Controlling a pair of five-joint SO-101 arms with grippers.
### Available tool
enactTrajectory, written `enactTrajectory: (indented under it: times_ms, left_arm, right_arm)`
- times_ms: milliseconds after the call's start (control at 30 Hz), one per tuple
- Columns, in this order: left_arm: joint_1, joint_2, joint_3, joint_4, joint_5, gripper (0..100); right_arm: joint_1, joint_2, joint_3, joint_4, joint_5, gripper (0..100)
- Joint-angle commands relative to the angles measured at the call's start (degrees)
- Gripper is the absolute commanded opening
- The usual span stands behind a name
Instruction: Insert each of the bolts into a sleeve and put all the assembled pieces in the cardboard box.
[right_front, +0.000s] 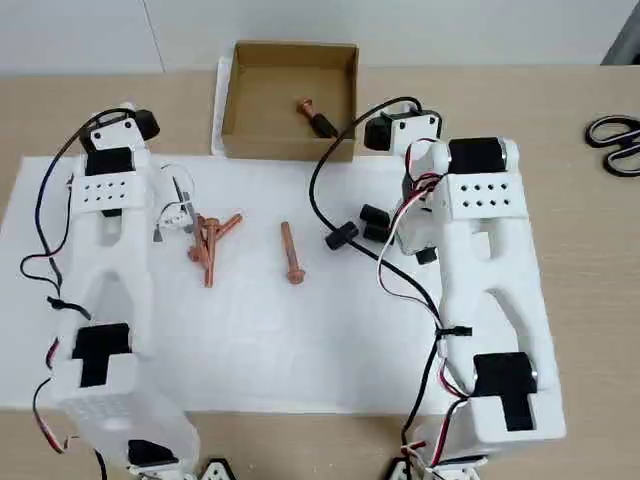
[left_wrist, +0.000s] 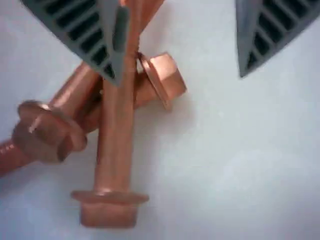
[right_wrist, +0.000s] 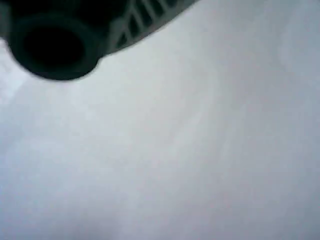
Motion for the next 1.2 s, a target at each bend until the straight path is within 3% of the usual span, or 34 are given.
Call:
enactTrajectory:
  times_ms: [0, 1167]
  left_arm:
    - [0.3, 1.9, -2.2, -1.6, 2.4, 14]
    - [3.9, 5.0, -2.9, -5.2, 5.9, 14]
  right_arm:
    - [0.1, -3.0, -0.4, -0.1, 0.5, 0.3]
    - [0.4, -3.0, -0.4, -0.1, 0.4, 0.3]
